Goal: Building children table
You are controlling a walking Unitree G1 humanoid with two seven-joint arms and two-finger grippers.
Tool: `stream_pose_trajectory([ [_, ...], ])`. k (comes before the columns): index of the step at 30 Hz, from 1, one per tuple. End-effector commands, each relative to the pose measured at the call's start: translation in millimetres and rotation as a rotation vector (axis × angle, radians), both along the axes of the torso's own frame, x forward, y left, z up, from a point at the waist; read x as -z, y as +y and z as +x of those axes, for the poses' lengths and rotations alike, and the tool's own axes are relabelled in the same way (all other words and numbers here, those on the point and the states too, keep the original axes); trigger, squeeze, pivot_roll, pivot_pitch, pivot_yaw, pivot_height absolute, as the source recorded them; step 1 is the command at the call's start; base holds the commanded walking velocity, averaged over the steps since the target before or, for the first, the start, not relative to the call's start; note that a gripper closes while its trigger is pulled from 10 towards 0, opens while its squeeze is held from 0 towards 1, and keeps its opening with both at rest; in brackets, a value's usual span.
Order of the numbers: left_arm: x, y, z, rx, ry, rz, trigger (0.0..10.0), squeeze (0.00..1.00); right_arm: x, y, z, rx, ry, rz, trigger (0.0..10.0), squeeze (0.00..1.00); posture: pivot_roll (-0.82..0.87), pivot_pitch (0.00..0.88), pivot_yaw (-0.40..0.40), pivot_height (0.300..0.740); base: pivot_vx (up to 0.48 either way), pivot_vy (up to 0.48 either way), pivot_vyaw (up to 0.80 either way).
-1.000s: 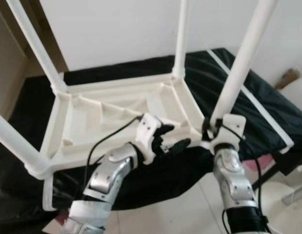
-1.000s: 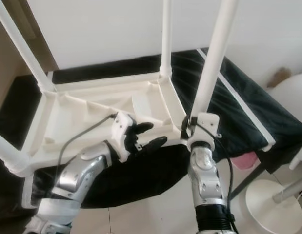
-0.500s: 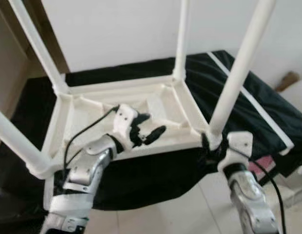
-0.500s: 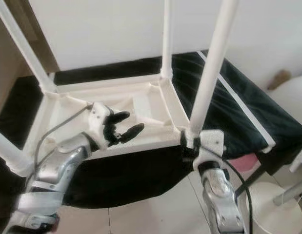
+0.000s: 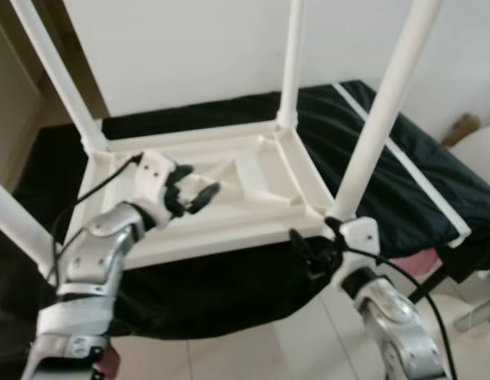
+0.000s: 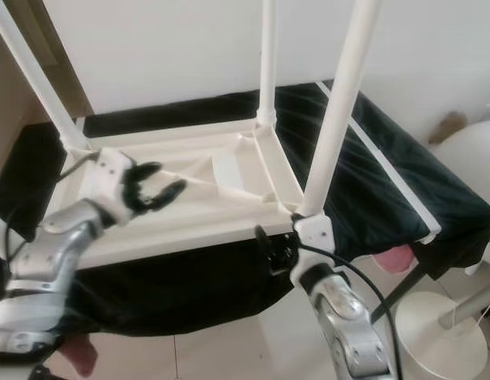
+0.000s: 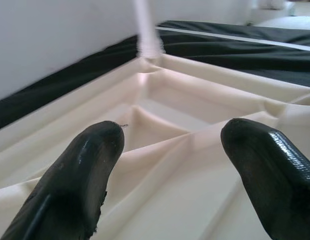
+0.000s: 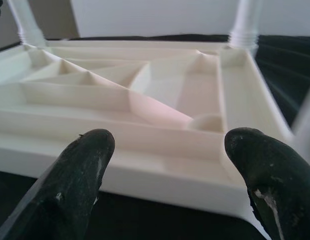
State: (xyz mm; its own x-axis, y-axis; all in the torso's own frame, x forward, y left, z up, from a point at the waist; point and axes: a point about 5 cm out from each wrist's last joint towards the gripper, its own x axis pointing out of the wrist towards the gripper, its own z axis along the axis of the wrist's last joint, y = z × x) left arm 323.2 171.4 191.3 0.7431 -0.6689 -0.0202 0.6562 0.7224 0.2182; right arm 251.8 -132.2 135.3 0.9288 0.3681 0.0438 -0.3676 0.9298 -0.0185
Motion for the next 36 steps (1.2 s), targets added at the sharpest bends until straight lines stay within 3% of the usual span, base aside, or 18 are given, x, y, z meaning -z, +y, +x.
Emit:
stream_pose_trajectory([
  [1, 0, 8.8, -4.8, 0.013, -0.001, 0.011, 10.0, 0.0, 1, 3.8, 5.0, -0.002, 0.002, 0.016, 10.0, 0.0, -0.04, 0.0, 0.034, 0.74, 0.0, 0.0, 0.0],
  [3, -1, 11.3, -6.3, 0.021, -0.002, 0.012, 10.0, 0.0, 0, 3.7, 6.3, 0.0, -0.001, 0.016, 10.0, 0.0, -0.04, 0.0, 0.034, 0.74, 0.0, 0.0, 0.0],
  [5, -4, 25.0, -16.0, 0.068, -0.019, 0.034, 10.0, 0.0, -1, -4.5, 17.3, 0.065, -0.001, 0.032, 10.0, 0.0, -0.01, 0.0, 0.021, 0.74, 0.0, 0.0, 0.0],
  [10, -6, 36.9, -19.0, 0.059, -0.016, 0.035, 10.0, 0.0, -3, -11.1, 21.7, 0.108, -0.003, 0.043, 10.0, 0.0, -0.01, 0.0, 0.023, 0.74, 0.0, 0.0, 0.0],
  [13, -7, 57.4, -18.7, 0.003, -0.022, 0.082, 10.0, 0.0, -1, -34.8, 27.7, 0.273, 0.006, 0.106, 10.0, 0.0, 0.0, 0.0, 0.022, 0.74, 0.0, 0.0, 0.0],
  [19, -20, 74.3, -14.1, -0.06, -0.059, 0.075, 10.0, 0.0, 5, -59.4, 31.7, 0.427, 0.015, 0.132, 10.0, 0.0, 0.0, 0.0, 0.026, 0.74, 0.0, 0.0, 0.0],
  [21, -21, 75.3, -14.4, -0.059, -0.059, 0.073, 10.0, 0.0, 5, -60.8, 32.2, 0.436, 0.014, 0.13, 10.0, 0.0, 0.0, 0.0, 0.03, 0.74, 0.0, 0.0, 0.0],
  [25, -24, 69.5, -19.1, -0.026, -0.067, 0.057, 10.0, 0.0, 8, -82.6, 36.7, 0.516, 0.015, 0.144, 10.0, 0.0, 0.0, 0.0, 0.047, 0.74, 0.0, 0.0, 0.0],
  [28, -25, 67.2, -20.6, -0.01, -0.068, 0.053, 10.0, 0.0, 8, -86.7, 37.6, 0.531, 0.011, 0.144, 10.0, 0.0, 0.0, 0.0, 0.047, 0.74, 0.0, 0.0, 0.0],
  [32, -17, 43.4, -36.7, 0.133, -0.012, 0.008, 10.0, 0.0, 6, -116.5, 40.4, 0.607, -0.005, 0.121, 10.0, 0.0, 0.0, 0.0, 0.057, 0.74, 0.0, 0.0, 0.0],
  [36, -11, 30.6, -49.8, 0.235, 0.039, -0.011, 10.0, 0.0, 4, -127.4, 42.5, 0.626, -0.014, 0.109, 10.0, 0.0, 0.01, 0.0, 0.055, 0.74, 0.0, 0.0, 0.0],
])
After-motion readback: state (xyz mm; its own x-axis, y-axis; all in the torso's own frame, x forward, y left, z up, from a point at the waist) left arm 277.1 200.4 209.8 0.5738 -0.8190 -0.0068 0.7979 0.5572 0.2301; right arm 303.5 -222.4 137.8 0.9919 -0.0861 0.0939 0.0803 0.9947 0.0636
